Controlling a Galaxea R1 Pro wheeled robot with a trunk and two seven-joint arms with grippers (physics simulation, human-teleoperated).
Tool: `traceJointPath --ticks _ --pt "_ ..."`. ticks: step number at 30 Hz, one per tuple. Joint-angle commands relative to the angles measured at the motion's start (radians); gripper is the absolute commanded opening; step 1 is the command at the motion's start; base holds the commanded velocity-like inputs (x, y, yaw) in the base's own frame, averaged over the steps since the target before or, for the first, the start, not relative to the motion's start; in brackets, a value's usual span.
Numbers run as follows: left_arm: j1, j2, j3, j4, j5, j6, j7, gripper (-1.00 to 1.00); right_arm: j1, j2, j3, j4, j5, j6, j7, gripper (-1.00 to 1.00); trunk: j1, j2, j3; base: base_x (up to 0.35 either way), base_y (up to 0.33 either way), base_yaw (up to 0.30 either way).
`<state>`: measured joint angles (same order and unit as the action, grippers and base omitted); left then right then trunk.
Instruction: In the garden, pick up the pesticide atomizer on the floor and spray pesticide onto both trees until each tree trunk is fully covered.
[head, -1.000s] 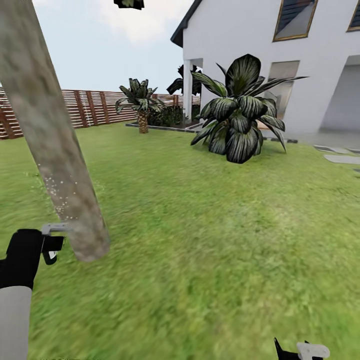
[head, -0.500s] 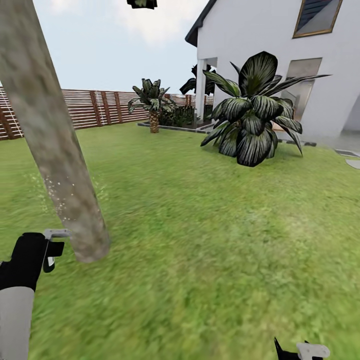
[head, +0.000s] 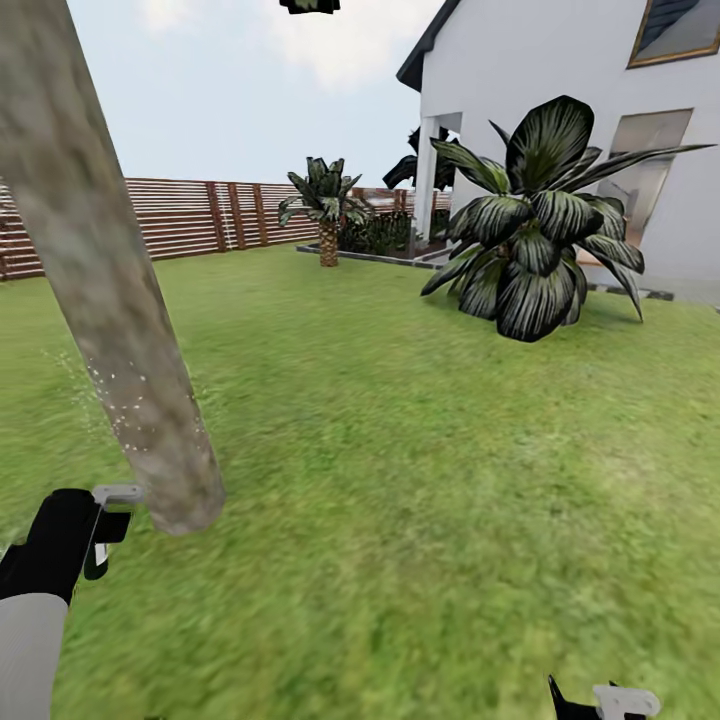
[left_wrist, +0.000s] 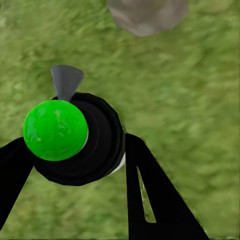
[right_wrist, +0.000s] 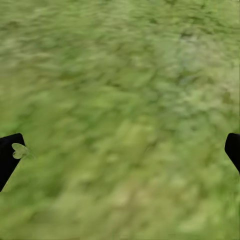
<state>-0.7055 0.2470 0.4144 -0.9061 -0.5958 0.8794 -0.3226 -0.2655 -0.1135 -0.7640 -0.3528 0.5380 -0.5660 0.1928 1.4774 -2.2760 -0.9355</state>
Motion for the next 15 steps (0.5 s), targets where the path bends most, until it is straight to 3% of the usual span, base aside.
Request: traceJointPath --ticks 1,4,8,11,15 --pt "0.011 0.000 0.000 0.001 0.001 -0.017 0.000 -1.00 0.000 0.000 0.000 0.000 0.000 0.000 0.000 1.00 0.000 0.000 0.000 0.028 -0.004 0.276" --pt "0.021 -0.001 0.001 0.003 0.001 -0.046 0.009 -1.00 0.000 0.000 0.001 0.000 0.000 0.000 0.000 1.00 0.000 0.000 0.000 0.007 -0.001 0.276" --pt "0.023 -0.010 -0.001 0.004 0.009 -0.050 0.082 -1.00 0.000 0.001 0.002 0.000 0.000 0.000 0.000 1.00 0.000 0.000 0.000 0.058 -0.033 0.276" --pt "0.025 -0.043 -0.001 0.004 0.006 -0.052 0.116 -1.00 0.000 0.002 0.002 0.000 0.000 0.000 0.000 1.00 0.000 0.000 0.000 0.197 -0.142 0.193" --pt "0.029 -0.068 -0.003 0.004 0.010 -0.061 0.122 -1.00 0.000 0.002 0.002 0.000 0.000 0.000 0.000 1.00 0.000 0.000 0.000 0.227 -0.167 0.028"
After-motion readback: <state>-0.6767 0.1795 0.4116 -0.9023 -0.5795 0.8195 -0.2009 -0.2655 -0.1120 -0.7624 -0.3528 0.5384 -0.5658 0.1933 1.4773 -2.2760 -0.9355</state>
